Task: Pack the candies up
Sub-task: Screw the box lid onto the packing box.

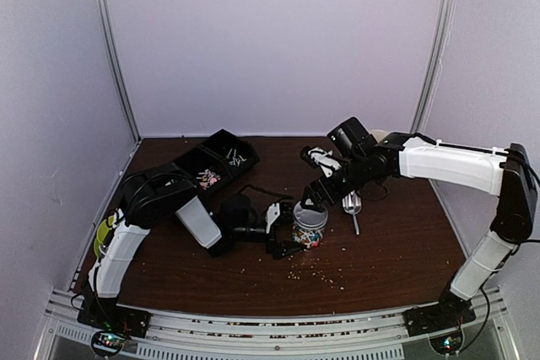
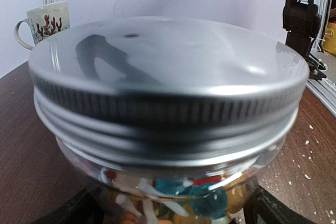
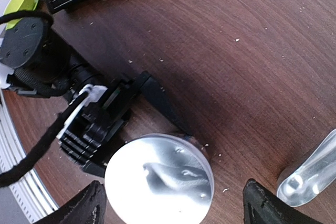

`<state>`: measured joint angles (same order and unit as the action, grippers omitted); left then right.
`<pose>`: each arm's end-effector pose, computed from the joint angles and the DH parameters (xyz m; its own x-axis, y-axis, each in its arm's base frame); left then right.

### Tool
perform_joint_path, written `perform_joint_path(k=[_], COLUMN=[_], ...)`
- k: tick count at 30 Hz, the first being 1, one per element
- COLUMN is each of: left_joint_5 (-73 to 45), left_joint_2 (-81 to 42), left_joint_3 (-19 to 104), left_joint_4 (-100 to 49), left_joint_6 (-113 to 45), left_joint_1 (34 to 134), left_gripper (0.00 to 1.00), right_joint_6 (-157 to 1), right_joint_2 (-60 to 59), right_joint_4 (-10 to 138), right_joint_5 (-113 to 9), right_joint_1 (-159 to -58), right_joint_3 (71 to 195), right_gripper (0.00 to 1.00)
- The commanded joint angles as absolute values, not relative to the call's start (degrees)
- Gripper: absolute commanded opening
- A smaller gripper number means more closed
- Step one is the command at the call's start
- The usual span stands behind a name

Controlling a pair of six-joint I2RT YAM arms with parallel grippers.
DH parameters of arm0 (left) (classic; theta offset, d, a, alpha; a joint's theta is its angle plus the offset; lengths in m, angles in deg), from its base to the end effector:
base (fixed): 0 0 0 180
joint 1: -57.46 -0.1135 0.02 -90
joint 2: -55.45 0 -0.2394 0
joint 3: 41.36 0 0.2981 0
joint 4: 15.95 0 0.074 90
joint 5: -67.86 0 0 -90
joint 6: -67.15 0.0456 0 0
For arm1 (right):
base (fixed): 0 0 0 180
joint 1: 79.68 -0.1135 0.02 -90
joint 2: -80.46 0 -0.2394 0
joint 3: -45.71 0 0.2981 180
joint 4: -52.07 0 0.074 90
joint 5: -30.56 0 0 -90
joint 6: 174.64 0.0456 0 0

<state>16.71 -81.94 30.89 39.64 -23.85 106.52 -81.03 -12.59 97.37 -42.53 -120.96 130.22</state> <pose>0.2598 -0.3432 -0.0131 -0.1260 0.1246 -0.9842 0.9916 0.0452 -0.1213 0.2895 0.2718 0.2133 -0.6534 -0.4935 -0.5741 -0.7205 0.6381 0.2715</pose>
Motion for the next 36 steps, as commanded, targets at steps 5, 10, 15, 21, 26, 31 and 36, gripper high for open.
perform_joint_path(k=[5,10,15,21,26,31,36], left_joint_5=[18.54,18.64,18.34,17.14,16.97,16.88,17.23], left_joint_2=[-83.56,-83.6,-83.62,-83.47,-83.48,-83.44,-83.41], left_joint_3=[29.97,30.3,30.85,32.03,32.45,33.17,33.39], left_joint_4=[40.54,40.23,39.37,36.53,35.49,34.15,33.23], left_joint_6=[-24.62,-24.7,-25.16,-24.65,-24.47,-24.36,-24.13], left_joint_1=[105.98,105.92,105.81,105.82,105.87,105.89,105.89], left_gripper=[0.93,0.91,0.91,0.91,0.91,0.87,0.82], right_joint_6=[-80.96,-80.83,-81.08,-81.24,-81.11,-81.52,-81.28], right_joint_2=[-16.31,-16.77,-16.47,-18.38,-17.21,-16.53,-16.67], right_joint_4=[97.5,96.88,96.68,96.83,95.7,96.07,94.94], right_joint_5=[-46.18,-46.17,-46.29,-45.82,-44.85,-44.24,-43.13], right_joint_1=[-120.81,-120.82,-120.82,-120.82,-120.82,-120.82,-120.28], right_joint_3=[131.12,129.69,129.66,128.97,128.72,129.89,129.74], right_gripper=[0.83,0.82,0.81,0.76,0.75,0.75,0.57])
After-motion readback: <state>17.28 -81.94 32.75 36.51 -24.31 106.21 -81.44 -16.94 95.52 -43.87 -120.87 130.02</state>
